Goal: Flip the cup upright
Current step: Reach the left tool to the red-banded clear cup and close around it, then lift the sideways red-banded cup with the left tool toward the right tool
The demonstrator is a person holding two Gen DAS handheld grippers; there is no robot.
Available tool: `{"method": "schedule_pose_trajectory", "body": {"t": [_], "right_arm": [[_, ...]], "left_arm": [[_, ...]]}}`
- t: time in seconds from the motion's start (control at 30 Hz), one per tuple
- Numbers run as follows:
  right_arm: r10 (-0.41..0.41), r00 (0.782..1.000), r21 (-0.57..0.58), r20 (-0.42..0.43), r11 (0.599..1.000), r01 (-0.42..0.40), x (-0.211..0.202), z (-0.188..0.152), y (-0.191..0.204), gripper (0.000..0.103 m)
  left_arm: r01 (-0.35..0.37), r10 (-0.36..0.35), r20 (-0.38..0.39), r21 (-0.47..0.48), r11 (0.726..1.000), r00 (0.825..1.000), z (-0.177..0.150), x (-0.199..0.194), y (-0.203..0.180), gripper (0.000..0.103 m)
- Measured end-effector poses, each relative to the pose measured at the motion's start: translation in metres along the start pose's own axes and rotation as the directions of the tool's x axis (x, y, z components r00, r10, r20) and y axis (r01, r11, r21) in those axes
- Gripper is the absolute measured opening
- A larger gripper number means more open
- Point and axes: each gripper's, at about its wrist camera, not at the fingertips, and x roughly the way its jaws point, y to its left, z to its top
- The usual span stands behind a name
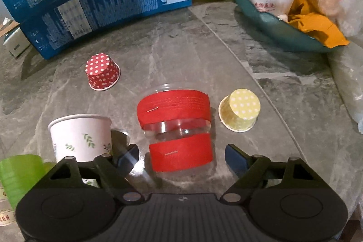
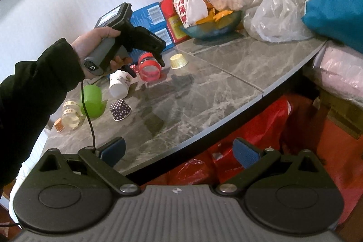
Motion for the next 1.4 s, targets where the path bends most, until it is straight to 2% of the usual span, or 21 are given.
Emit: {"method": "schedule_pose_trajectory", "body": {"t": [0.07, 0.13, 0.2, 0.43, 0.6, 0.77, 0.9, 0.97, 1.03, 1.17, 1.27, 1.4], "right_arm": [[0.006, 1.0, 0.0, -0.002, 1.0, -0.006, 0.001, -0.001, -0.002, 0.102], [0.012, 1.0, 0.003, -0.003, 1.0, -0.012, 0.001, -0.002, -0.004, 0.102], [0.012, 1.0, 0.007, -0.004, 1.0, -0.012, 0.001, -0.003, -0.005, 0.102], [0.01, 1.0, 0.017, 0.007, 1.0, -0.01, -0.003, -0.004, -0.003, 0.102], [0.013, 1.0, 0.009, 0.022, 1.0, -0.013, -0.008, -0.004, 0.008, 0.102], [0.048, 0.998, 0.021, 0.044, 0.999, -0.049, -0.013, -0.005, 0.023, 0.102], [0.092, 0.995, 0.039, 0.045, 0.995, -0.094, -0.012, -0.01, 0.036, 0.102], [0.11, 0.993, 0.057, 0.034, 0.992, -0.112, -0.01, -0.013, 0.042, 0.102], [0.126, 0.992, 0.078, 0.021, 0.989, -0.127, -0.008, -0.016, 0.049, 0.102], [0.141, 0.99, 0.078, -0.021, 0.987, -0.139, 0.001, -0.024, 0.063, 0.102], [0.146, 0.988, 0.086, -0.042, 0.986, -0.142, 0.009, -0.028, 0.07, 0.102], [0.143, 0.988, 0.095, -0.058, 0.986, -0.137, 0.014, -0.03, 0.074, 0.102]], "left_arm": [[-0.001, 0.001, 0.006, -0.007, 1.0, 1.0, 0.001, 0.004, 0.0, 0.085], [-0.011, 0.012, 0.007, -0.011, 1.0, 1.0, 0.001, 0.006, 0.0, 0.077], [-0.006, 0.006, 0.003, -0.024, 1.0, 1.0, 0.0, 0.007, 0.002, 0.062], [0.015, -0.015, 0.036, 0.002, 1.0, 0.999, -0.011, -0.007, 0.007, 0.059], [0.082, -0.089, 0.097, 0.074, 0.994, 0.991, -0.032, -0.056, 0.019, 0.059], [0.121, -0.15, 0.17, 0.171, 0.978, 0.974, -0.076, -0.127, 0.054, 0.059], [0.138, -0.182, 0.229, 0.197, 0.971, 0.956, -0.132, -0.177, 0.101, 0.059], [0.146, -0.191, 0.23, 0.198, 0.969, 0.954, -0.163, -0.191, 0.124, 0.059], [0.146, -0.187, 0.219, 0.193, 0.97, 0.958, -0.19, -0.196, 0.143, 0.059], [0.193, -0.214, 0.14, 0.148, 0.97, 0.967, -0.236, -0.181, 0.173, 0.059], [0.234, -0.244, 0.097, 0.099, 0.967, 0.965, -0.258, -0.17, 0.184, 0.059], [0.239, -0.246, 0.099, 0.079, 0.968, 0.964, -0.269, -0.158, 0.183, 0.059]]}}
